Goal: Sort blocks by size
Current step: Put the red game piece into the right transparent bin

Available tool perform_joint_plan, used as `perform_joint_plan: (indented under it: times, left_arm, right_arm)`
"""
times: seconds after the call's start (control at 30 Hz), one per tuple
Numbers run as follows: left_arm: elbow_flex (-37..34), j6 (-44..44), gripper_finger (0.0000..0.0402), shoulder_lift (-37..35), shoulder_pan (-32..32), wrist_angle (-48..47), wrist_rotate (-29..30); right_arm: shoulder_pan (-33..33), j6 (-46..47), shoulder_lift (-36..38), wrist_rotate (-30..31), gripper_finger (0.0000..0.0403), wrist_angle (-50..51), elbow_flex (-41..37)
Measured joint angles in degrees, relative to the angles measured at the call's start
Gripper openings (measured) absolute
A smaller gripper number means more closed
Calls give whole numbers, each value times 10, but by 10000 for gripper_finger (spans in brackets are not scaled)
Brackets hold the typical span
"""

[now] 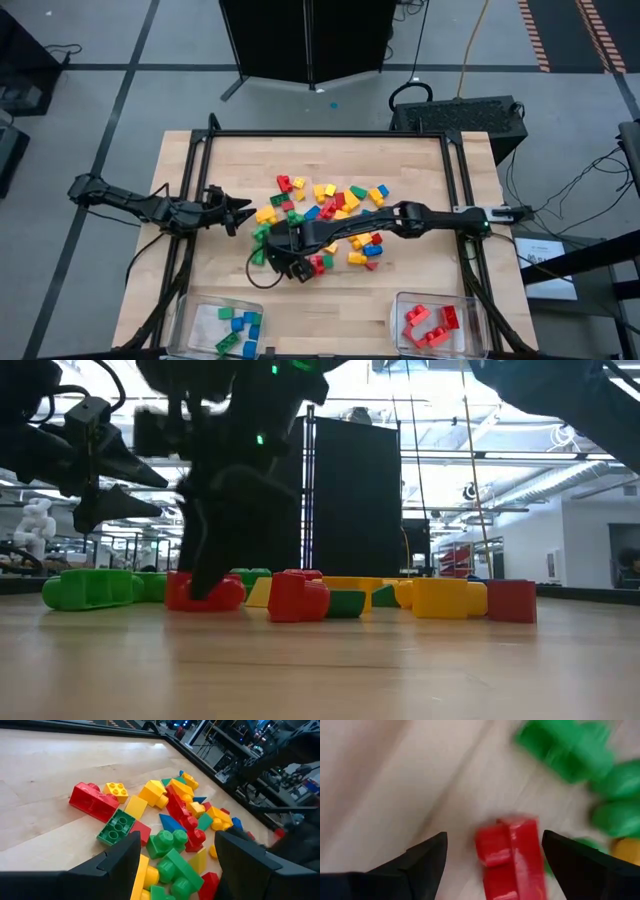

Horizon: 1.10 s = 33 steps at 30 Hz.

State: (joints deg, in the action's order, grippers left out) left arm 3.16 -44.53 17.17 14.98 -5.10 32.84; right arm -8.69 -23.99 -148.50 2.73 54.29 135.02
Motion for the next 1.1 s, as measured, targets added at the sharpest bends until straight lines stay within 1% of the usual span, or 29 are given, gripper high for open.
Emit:
perform_joint_plan:
  times: [0.1, 0.17, 0.27, 0.43, 0.6, 0.73, 0.8, 0.97, 1.1]
  left_arm:
    - [0, -1, 255, 5, 0, 0, -2]
    - [0, -1, 255, 5, 0, 0, -2]
    - [0, -1, 255, 5, 0, 0, -3]
    - [0, -1, 255, 6, 0, 0, -4]
    - [0, -2, 255, 6, 0, 0, -5]
    - [0, -4, 255, 6, 0, 0, -12]
    - [0, -12, 255, 6, 0, 0, -12]
    - [0, -16, 255, 6, 0, 1, -12]
    - [0, -17, 255, 7, 0, 1, -12]
  right_arm:
    - [7, 26, -9, 1, 312, 18, 1]
    - [11, 42, -10, 0, 294, 31, 1]
    - [14, 51, -11, -1, 247, 40, 1]
    - [20, 67, -11, -5, 148, 46, 1]
    - [20, 99, -7, -1, 148, 53, 1]
    - [13, 108, 20, 12, 148, 80, -4]
    - [9, 126, 47, 13, 148, 86, -4]
    - [-12, 205, 147, 11, 148, 150, 0]
    - [-44, 307, 215, 7, 148, 219, -2]
